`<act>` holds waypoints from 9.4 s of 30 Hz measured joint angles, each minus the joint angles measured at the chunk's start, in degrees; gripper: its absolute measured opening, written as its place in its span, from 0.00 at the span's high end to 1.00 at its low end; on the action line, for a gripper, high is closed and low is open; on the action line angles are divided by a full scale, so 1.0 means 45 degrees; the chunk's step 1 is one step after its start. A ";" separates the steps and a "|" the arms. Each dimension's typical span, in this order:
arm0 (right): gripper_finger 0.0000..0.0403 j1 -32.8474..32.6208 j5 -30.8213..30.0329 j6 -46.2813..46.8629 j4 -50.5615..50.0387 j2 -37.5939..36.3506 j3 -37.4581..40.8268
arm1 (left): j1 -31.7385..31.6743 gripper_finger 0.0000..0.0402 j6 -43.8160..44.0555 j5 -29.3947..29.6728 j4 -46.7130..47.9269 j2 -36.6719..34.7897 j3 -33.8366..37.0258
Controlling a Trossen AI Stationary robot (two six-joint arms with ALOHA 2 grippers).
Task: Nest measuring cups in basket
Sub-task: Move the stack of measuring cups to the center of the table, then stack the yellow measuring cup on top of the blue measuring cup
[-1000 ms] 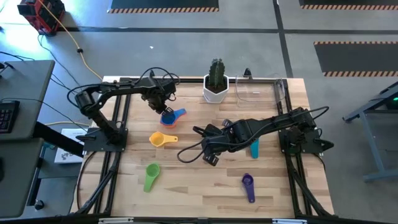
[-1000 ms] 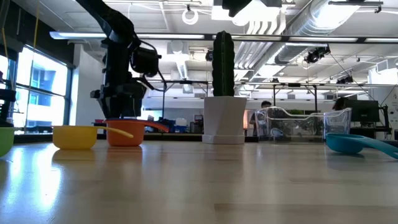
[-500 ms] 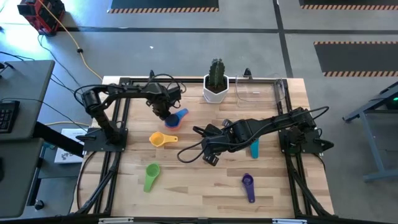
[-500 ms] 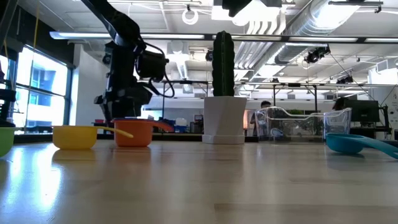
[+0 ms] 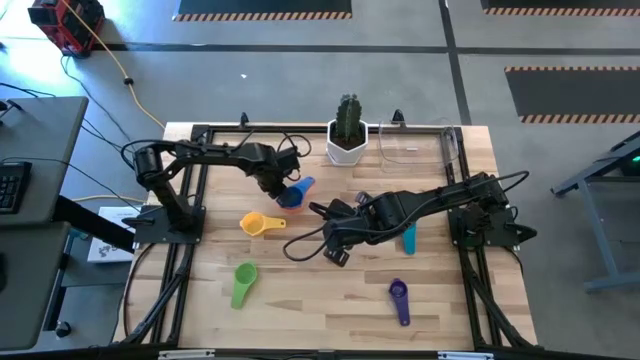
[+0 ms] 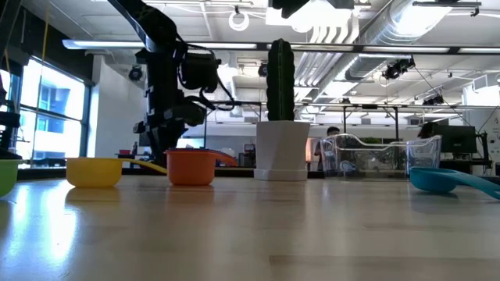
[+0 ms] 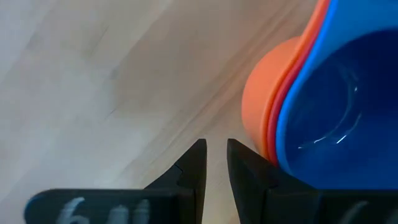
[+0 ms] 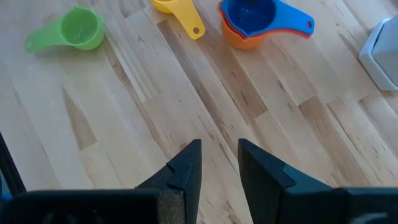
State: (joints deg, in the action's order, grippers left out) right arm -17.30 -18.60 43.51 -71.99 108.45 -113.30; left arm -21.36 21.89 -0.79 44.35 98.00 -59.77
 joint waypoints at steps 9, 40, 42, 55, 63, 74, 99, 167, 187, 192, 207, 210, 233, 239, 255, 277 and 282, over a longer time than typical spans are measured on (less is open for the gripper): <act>0.76 0.0000 -0.0011 0.0000 0.0000 -0.0002 0.0000 | 0.0745 0.87 0.0010 0.0017 -0.1179 0.0000 0.0000; 0.76 0.0034 0.0013 -0.0785 0.0278 -0.0006 0.0005 | 0.2285 0.87 0.0448 0.0241 0.0840 -0.2135 0.0000; 0.76 0.0034 0.0023 -0.0874 0.0316 -0.0006 0.0005 | 0.2623 0.87 0.0462 0.0236 0.1249 -0.2497 -0.0005; 0.76 0.0034 -0.0104 -0.0544 0.0430 -0.0006 0.0005 | 0.4842 0.87 0.1356 0.0236 0.3258 -0.4524 -0.0005; 0.68 0.0034 -0.0085 -0.0323 0.0539 -0.0006 0.0005 | 0.5759 0.87 0.1605 0.0232 0.4590 -0.5594 -0.0005; 0.63 0.0239 0.0033 -0.1728 0.0670 -0.0006 0.0005 | 0.6840 0.87 0.1668 0.0224 0.5445 -0.6103 0.0005; 0.63 0.2128 0.1240 -0.7440 -0.0529 -0.0003 0.0005 | 0.6925 0.66 0.2162 0.0484 0.4465 -0.4923 0.0005; 0.63 0.2370 0.1126 -0.5634 -0.0525 -0.0002 0.0005 | 0.6415 0.95 0.2444 0.0892 0.3137 -0.0277 0.0797; 0.63 0.2853 0.0480 -0.2666 -0.0520 -0.0002 0.0005 | 0.6106 0.98 0.3530 0.0298 0.3121 -0.1431 -0.0735; 0.63 0.3244 0.0484 -0.2521 -0.0520 0.0003 0.0005 | 0.5482 0.97 0.4038 0.0644 0.2909 -0.1574 -0.1769; 0.63 0.4697 0.0771 -0.2067 -0.0781 -0.0032 0.0005 | 0.3581 0.97 0.6223 -0.1174 -0.0460 -0.1570 -0.2783; 0.63 0.5025 0.0929 -0.2661 -0.1244 -0.0190 0.0000 | 0.3333 0.97 0.6529 -0.1560 -0.1016 -0.1569 -0.2788; 0.63 0.6601 0.0844 -0.3762 -0.2074 -0.1349 0.0000 | 0.2489 0.97 0.7631 -0.1284 -0.1362 0.0147 -0.2798; 0.63 0.6596 0.0844 -0.4117 -0.2142 -0.1347 0.0000 | 0.2413 0.97 0.7791 -0.1386 -0.1926 0.0643 -0.2802; 0.63 0.6591 0.0841 -0.5055 -0.2152 -0.1347 0.0000 | 0.2413 0.82 0.7444 -0.1464 -0.1819 0.0950 -0.2798; 0.63 0.6488 0.2089 -0.3968 -0.2259 -0.1342 0.0160 | 0.1537 0.72 0.4753 -0.1430 0.0877 -0.1160 -0.2793; 0.63 0.6138 0.2364 -0.2776 -0.2241 -0.1337 0.0737 | 0.0950 0.72 0.3743 -0.0942 0.2201 -0.1663 -0.2793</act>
State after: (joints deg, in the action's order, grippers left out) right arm 10.32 -7.97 31.01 -82.07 102.43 -109.98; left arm -17.08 38.73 -5.03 54.25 90.51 -72.34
